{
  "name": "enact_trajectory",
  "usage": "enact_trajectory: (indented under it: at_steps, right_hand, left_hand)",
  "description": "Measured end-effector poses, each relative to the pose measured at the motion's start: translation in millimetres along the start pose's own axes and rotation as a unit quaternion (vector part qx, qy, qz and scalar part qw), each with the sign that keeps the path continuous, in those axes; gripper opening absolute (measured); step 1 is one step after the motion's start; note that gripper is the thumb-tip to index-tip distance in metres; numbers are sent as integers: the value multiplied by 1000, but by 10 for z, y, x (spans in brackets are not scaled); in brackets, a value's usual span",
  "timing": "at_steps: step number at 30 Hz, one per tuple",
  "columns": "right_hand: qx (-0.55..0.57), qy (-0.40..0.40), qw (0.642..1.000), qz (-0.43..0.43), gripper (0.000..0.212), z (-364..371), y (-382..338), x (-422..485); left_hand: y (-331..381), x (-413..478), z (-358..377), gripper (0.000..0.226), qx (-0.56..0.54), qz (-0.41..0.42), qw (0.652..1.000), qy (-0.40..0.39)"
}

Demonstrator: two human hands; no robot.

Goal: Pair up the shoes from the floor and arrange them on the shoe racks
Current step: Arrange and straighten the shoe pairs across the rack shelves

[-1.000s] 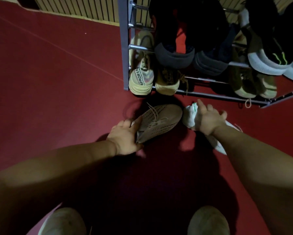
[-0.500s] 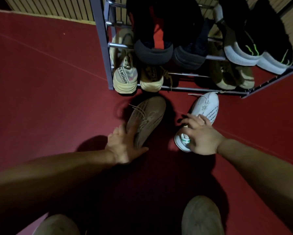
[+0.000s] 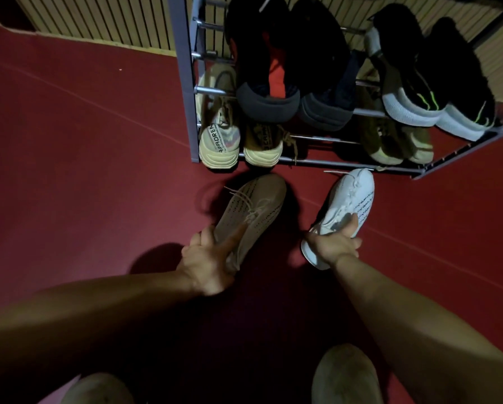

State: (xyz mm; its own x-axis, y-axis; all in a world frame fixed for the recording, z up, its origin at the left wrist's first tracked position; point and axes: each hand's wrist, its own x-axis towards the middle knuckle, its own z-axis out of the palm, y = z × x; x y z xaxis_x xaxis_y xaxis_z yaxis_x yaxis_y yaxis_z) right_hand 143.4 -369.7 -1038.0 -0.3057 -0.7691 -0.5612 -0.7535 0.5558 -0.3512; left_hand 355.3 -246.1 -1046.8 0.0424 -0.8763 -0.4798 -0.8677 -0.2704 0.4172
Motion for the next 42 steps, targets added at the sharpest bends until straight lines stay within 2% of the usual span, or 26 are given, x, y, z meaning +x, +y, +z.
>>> enact_trajectory:
  at_steps: [5,8,12,16,21,25,27,31,33,36,38,42]
  right_hand:
    - [95,51,992,-57,101,-157,219,16]
    - [107,67,987,-100,98,-278,412,-6]
    - [111,90,976,-163,92,-405,618,-20]
    - [110,79,967,-218,89,-555,721,6]
    - [130,69,957,-252,87,-638,664,143]
    - [139,98,951,-260,83,-704,439,322]
    - [137,104,948,-269,81,-772,319,450]
    - [86,98,948,-290,69,-932,142,708]
    - [53,118,938,-321,65,-979,86,811]
    - [-55,155,924,-347,66,-995,1,884]
    - [-129,153,922,-333,71,-956,-36,905]
    - [-164,143,922,-321,67,-829,-111,935]
  left_hand:
    - [87,15,-113,96,-109,50,993,-4]
    - [263,64,-155,93,-108,98,989,11]
    - [559,176,-263,95,-140,119,982,41]
    - [907,405,-387,91,-145,80,982,89]
    - [1280,835,-564,86,-76,71,983,152]
    - [1554,1201,-682,71,-94,6,975,204]
    - [1678,1385,-731,64,-66,-14,972,223]
    - [1721,1678,-718,69,-17,-4,989,144]
    - [1589,1751,-614,72,-3,-22,992,128]
    - [1408,1771,-508,109,97,28,989,112]
    - [1371,1739,-553,122,103,55,990,81]
    - [1355,1713,-624,112,117,136,978,108]
